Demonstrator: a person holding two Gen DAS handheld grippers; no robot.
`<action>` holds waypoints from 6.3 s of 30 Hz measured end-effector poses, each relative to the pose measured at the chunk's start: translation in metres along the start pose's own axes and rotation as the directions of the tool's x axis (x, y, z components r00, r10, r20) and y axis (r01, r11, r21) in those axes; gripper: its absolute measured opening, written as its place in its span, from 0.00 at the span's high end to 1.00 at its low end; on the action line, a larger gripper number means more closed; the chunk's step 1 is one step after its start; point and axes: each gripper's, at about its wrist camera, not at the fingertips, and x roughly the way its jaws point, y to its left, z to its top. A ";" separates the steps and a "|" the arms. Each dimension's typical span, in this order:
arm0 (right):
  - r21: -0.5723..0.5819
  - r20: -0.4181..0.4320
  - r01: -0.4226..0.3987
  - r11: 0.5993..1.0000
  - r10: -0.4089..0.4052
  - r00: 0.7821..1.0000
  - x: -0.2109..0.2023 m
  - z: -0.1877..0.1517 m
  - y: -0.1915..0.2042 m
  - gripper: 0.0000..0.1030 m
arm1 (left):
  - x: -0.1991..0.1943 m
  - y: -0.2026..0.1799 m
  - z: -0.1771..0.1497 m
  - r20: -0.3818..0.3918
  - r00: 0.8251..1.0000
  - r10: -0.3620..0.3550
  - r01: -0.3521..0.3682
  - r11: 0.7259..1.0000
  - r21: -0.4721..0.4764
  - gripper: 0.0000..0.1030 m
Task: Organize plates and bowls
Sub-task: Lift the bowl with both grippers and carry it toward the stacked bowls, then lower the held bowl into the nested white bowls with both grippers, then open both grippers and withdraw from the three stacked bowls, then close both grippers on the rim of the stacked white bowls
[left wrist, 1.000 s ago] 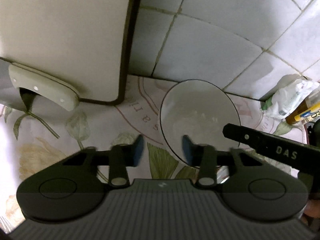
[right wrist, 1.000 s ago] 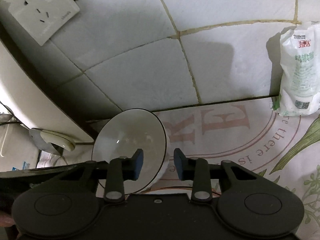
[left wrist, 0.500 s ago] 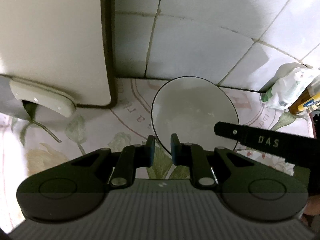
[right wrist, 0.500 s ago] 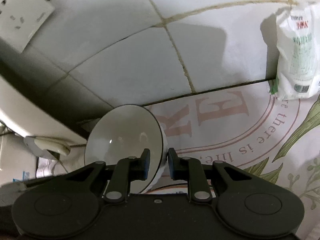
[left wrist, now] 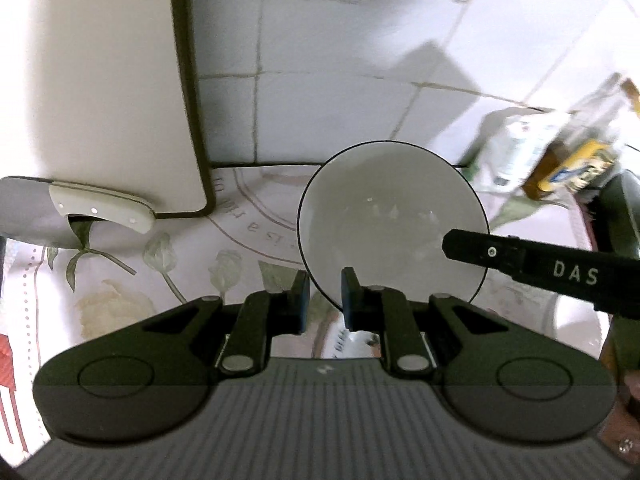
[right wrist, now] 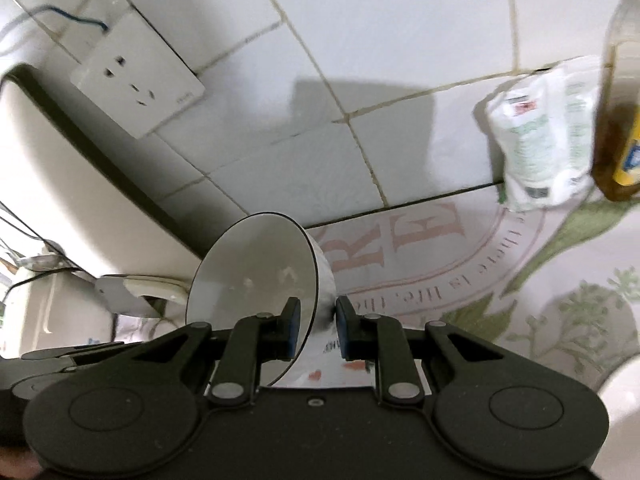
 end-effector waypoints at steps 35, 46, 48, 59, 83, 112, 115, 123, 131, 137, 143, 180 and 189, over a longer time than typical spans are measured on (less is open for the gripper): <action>-0.055 0.123 0.087 0.995 -0.080 0.989 -0.213 -0.070 -0.113 0.77 | -0.077 -0.211 -0.071 -0.071 0.992 -0.105 0.118 0.967 0.224 0.86; -0.072 0.051 0.099 0.992 -0.096 0.994 -0.188 -0.079 -0.158 0.75 | -0.031 -0.246 -0.086 -0.090 0.996 -0.022 0.039 0.980 0.194 0.86; -0.070 0.047 0.093 0.993 -0.090 0.995 -0.181 -0.079 -0.167 0.75 | -0.021 -0.245 -0.086 -0.092 0.996 -0.020 0.036 0.984 0.175 0.86; -0.142 0.001 0.125 0.982 -0.126 0.992 -0.145 -0.072 -0.184 0.76 | 0.027 -0.247 -0.085 -0.126 0.992 0.011 0.002 0.995 0.101 0.86; -0.331 -0.050 0.154 0.931 -0.180 0.982 -0.117 -0.069 -0.186 0.70 | 0.042 -0.261 -0.084 -0.175 0.984 0.043 -0.032 0.997 0.066 0.73; -0.397 0.175 0.141 0.907 -0.077 0.982 -0.245 -0.128 -0.153 0.56 | -0.099 -0.243 -0.139 0.002 0.994 -0.107 0.107 0.994 -0.026 0.61; -0.396 0.187 0.148 0.906 -0.078 0.979 -0.252 -0.143 -0.148 0.55 | -0.109 -0.239 -0.151 0.020 0.994 -0.103 0.103 0.995 -0.007 0.61; -0.367 0.242 0.154 0.917 -0.066 0.968 -0.265 -0.175 -0.143 0.52 | -0.125 -0.227 -0.180 0.100 0.990 -0.095 0.091 0.995 0.043 0.61; -0.315 0.288 0.183 0.931 -0.090 0.953 -0.251 -0.204 -0.156 0.51 | -0.113 -0.205 -0.210 0.212 0.962 -0.173 0.171 0.985 0.029 0.57; -0.303 0.311 0.225 0.926 -0.127 0.942 -0.216 -0.227 -0.174 0.51 | -0.076 -0.190 -0.233 0.257 0.942 -0.215 0.224 0.975 -0.007 0.55; -0.305 0.336 0.223 0.926 -0.115 0.935 -0.182 -0.241 -0.186 0.34 | -0.041 -0.184 -0.245 0.300 0.924 -0.239 0.264 0.964 -0.044 0.51; -0.350 0.324 0.181 0.919 -0.062 0.944 -0.060 -0.182 -0.194 0.05 | 0.059 -0.178 -0.172 0.316 0.862 -0.397 0.456 0.879 -0.141 0.22; -0.364 0.303 0.150 0.919 -0.036 0.952 -0.046 -0.170 -0.200 0.01 | 0.084 -0.180 -0.154 0.241 0.902 -0.357 0.402 0.899 -0.171 0.47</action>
